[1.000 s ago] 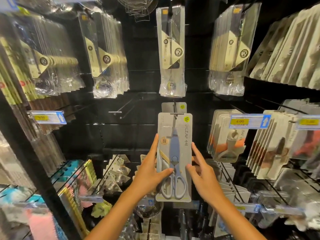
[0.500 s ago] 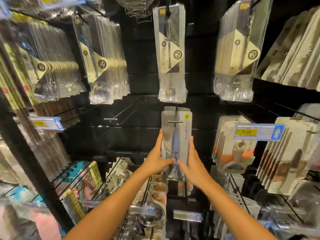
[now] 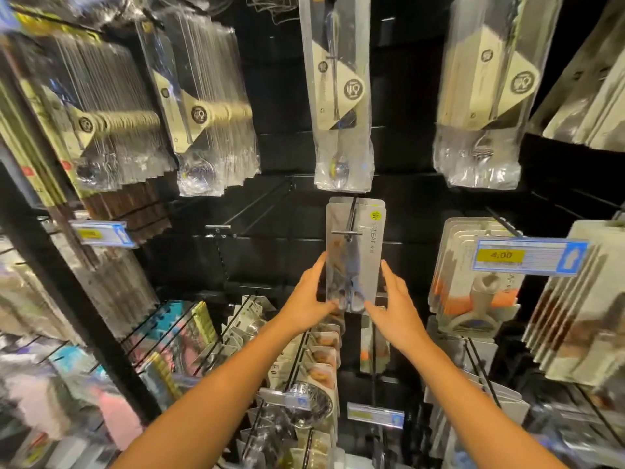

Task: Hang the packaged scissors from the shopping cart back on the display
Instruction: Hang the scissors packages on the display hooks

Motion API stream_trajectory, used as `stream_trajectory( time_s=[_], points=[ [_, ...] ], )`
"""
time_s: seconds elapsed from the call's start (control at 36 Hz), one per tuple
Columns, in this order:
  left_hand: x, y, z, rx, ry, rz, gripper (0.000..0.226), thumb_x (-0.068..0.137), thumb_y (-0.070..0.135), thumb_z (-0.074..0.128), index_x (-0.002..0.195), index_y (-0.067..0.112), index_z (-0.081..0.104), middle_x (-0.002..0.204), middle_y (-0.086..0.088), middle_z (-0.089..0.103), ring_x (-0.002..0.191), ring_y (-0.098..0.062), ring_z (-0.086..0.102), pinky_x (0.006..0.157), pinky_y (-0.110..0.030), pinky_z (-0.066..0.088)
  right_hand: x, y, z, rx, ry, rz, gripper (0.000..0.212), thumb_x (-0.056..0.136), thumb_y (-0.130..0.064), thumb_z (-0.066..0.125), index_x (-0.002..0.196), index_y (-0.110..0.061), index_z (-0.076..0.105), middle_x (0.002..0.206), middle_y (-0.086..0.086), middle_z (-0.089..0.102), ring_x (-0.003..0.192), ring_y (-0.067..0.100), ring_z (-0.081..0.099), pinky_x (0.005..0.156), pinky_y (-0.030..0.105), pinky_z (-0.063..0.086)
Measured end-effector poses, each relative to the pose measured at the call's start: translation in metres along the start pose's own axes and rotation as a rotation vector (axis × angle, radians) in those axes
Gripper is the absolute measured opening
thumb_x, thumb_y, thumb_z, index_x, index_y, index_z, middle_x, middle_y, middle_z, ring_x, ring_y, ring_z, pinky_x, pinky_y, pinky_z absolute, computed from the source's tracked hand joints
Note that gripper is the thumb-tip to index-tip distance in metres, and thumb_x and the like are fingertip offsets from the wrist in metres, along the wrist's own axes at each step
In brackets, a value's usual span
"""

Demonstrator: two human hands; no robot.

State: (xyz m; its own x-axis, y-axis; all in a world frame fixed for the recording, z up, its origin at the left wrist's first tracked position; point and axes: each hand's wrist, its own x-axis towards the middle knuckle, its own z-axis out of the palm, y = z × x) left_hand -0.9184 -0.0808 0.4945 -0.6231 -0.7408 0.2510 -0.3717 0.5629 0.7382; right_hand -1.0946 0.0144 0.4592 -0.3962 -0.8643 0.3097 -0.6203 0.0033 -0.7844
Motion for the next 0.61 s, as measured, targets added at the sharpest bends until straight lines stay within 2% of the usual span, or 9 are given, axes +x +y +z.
stream_trajectory(
  time_s=[0.06, 0.11, 0.22, 0.33, 0.42, 0.53, 0.61],
  points=[
    [-0.008, -0.008, -0.003, 0.058, 0.003, -0.031, 0.091, 0.090, 0.025, 0.074, 0.156, 0.041, 0.013, 0.154, 0.004, 0.032, 0.137, -0.009, 0.037, 0.111, -0.029, 0.037, -0.005, 0.003, 0.000, -0.012, 0.011, -0.001, 0.080, 0.097, -0.029, 0.065, 0.159, -0.033, 0.016, 0.160, -0.002, 0.026, 0.141, 0.017, 0.039, 0.106, 0.026, 0.037],
    [-0.016, -0.018, -0.007, 0.146, 0.002, -0.017, 0.085, 0.092, 0.023, 0.071, 0.158, 0.032, 0.018, 0.159, 0.003, 0.029, 0.144, -0.012, 0.033, 0.117, -0.031, 0.033, -0.010, 0.005, 0.000, -0.032, 0.013, -0.003, 0.074, 0.096, -0.027, 0.065, 0.158, -0.032, 0.023, 0.160, -0.008, 0.026, 0.144, 0.015, 0.036, 0.111, 0.028, 0.036],
    [-0.037, -0.031, -0.020, 0.272, 0.003, 0.042, 0.076, 0.094, 0.025, 0.068, 0.157, 0.028, 0.025, 0.159, 0.007, 0.030, 0.146, -0.008, 0.031, 0.120, -0.029, 0.031, -0.024, 0.000, 0.003, -0.056, -0.011, -0.075, 0.062, 0.096, -0.024, 0.065, 0.150, -0.035, 0.037, 0.153, -0.014, 0.036, 0.139, 0.009, 0.040, 0.112, 0.030, 0.040],
    [-0.064, -0.038, -0.039, 0.402, 0.026, 0.090, 0.070, 0.096, 0.033, 0.064, 0.156, 0.032, 0.028, 0.159, 0.010, 0.031, 0.146, -0.004, 0.028, 0.121, -0.032, 0.029, -0.037, -0.012, 0.012, -0.121, -0.103, -0.140, 0.053, 0.097, -0.031, 0.063, 0.147, -0.034, 0.045, 0.148, -0.015, 0.045, 0.138, 0.006, 0.041, 0.115, 0.034, 0.040],
    [-0.093, -0.041, -0.058, 0.455, 0.028, 0.097, 0.066, 0.098, 0.034, 0.061, 0.156, 0.032, 0.029, 0.161, 0.010, 0.028, 0.147, -0.003, 0.023, 0.121, -0.025, 0.022, -0.044, -0.023, 0.026, -0.147, -0.183, -0.223, 0.047, 0.098, -0.033, 0.063, 0.142, -0.038, 0.049, 0.142, -0.019, 0.050, 0.134, 0.003, 0.045, 0.114, 0.035, 0.042],
    [-0.139, -0.053, -0.087, 0.536, 0.050, 0.117, 0.063, 0.099, 0.037, 0.058, 0.156, 0.032, 0.030, 0.161, 0.012, 0.028, 0.149, -0.003, 0.021, 0.123, -0.021, 0.017, -0.060, -0.049, 0.054, -0.175, -0.287, -0.311, 0.045, 0.099, -0.034, 0.059, 0.143, -0.039, 0.048, 0.140, -0.027, 0.042, 0.135, 0.000, 0.040, 0.115, 0.024, 0.034],
    [-0.179, -0.062, -0.111, 0.559, 0.070, 0.104, 0.062, 0.100, 0.037, 0.057, 0.155, 0.030, 0.032, 0.159, 0.013, 0.030, 0.145, -0.001, 0.024, 0.116, -0.007, 0.008, -0.075, -0.071, 0.083, -0.194, -0.375, -0.377, 0.047, 0.099, -0.035, 0.060, 0.144, -0.037, 0.048, 0.142, -0.027, 0.038, 0.137, -0.001, 0.037, 0.117, 0.025, 0.031]
  ],
)
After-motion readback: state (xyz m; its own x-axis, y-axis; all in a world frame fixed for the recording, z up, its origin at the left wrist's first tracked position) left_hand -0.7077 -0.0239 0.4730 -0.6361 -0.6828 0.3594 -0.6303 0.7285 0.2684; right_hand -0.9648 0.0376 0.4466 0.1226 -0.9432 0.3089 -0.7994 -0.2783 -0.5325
